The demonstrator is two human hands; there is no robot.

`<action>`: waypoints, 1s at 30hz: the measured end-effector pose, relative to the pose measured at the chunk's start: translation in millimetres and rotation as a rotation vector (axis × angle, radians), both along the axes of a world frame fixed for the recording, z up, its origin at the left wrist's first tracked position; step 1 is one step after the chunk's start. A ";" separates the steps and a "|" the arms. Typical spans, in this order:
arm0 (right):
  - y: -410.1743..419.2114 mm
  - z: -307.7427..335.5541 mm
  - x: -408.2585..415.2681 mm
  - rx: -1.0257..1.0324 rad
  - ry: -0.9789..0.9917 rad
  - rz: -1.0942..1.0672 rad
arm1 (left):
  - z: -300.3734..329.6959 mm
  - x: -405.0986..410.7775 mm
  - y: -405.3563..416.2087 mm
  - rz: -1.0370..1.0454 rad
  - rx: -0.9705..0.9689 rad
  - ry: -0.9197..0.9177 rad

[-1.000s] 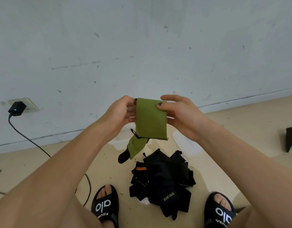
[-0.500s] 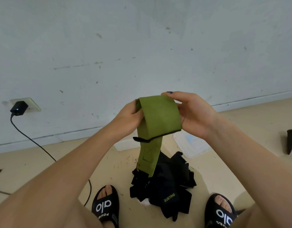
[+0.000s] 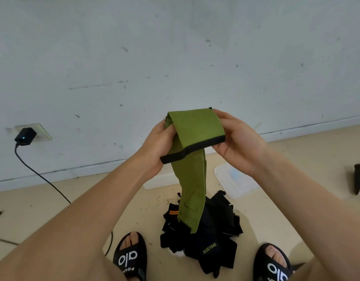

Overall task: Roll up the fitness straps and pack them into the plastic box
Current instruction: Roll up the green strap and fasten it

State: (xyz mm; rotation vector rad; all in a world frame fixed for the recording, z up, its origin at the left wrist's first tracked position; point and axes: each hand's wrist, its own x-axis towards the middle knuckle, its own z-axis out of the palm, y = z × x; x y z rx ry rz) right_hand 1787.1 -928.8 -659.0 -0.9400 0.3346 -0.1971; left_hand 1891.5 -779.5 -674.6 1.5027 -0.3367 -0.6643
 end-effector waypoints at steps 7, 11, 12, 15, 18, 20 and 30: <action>7.9 1.9 -3.1 -0.356 0.068 -0.063 | -0.4 -1.5 5.0 -0.035 -0.003 -0.084; 3.6 0.5 1.7 -0.470 0.114 -0.205 | -4.3 -8.7 2.2 -0.039 0.155 -0.113; 2.3 -2.3 2.8 -0.500 0.145 -0.251 | -3.4 -9.8 0.8 -0.037 0.163 -0.094; 0.9 -7.8 4.3 -0.502 0.214 -0.329 | -0.7 -11.5 -2.2 -0.050 0.153 -0.083; 3.6 -7.6 5.2 -0.476 0.254 -0.316 | 1.3 -11.0 -2.2 -0.028 0.139 -0.013; 3.3 -8.1 6.9 -0.441 0.279 -0.303 | 1.8 -9.3 -2.3 -0.033 0.135 0.020; 6.4 -14.9 4.5 -0.525 0.306 -0.132 | 3.0 -3.5 -2.2 0.080 0.095 -0.026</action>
